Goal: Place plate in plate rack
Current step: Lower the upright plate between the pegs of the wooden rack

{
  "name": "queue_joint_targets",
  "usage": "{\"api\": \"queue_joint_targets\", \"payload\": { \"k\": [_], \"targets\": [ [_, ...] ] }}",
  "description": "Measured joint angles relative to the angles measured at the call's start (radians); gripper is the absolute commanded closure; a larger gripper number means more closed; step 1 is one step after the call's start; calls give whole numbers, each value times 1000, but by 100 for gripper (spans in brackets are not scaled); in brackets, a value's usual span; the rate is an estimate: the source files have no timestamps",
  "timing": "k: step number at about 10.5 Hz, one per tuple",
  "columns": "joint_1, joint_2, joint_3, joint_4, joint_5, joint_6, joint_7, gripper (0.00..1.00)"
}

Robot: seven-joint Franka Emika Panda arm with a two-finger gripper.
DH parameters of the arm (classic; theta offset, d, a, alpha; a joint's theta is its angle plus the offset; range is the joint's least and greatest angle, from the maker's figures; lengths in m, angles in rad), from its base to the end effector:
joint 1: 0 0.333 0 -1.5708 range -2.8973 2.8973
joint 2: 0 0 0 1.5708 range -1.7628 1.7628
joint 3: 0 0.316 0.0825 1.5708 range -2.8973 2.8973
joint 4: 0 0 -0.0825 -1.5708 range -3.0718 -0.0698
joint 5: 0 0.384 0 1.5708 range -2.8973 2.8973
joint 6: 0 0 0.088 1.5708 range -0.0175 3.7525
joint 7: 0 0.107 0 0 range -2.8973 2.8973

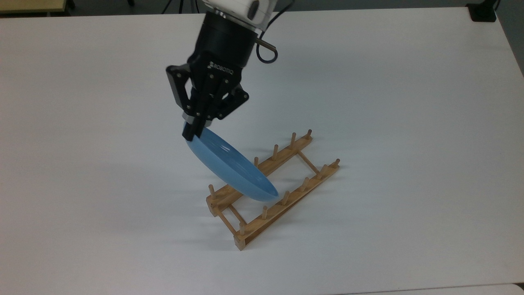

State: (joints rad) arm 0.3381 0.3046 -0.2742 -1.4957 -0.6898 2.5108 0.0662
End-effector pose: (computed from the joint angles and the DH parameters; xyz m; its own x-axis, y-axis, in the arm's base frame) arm 0.6956 0.0785 0.5835 0.6783 0.5555 0.4809 0.1477 -0.7442 0.6514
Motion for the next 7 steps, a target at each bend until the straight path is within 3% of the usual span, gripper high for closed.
{"api": "queue_joint_targets", "payload": {
  "k": [7],
  "targets": [
    [51,81,-1,28,-136,-26,106,100]
  ]
}}
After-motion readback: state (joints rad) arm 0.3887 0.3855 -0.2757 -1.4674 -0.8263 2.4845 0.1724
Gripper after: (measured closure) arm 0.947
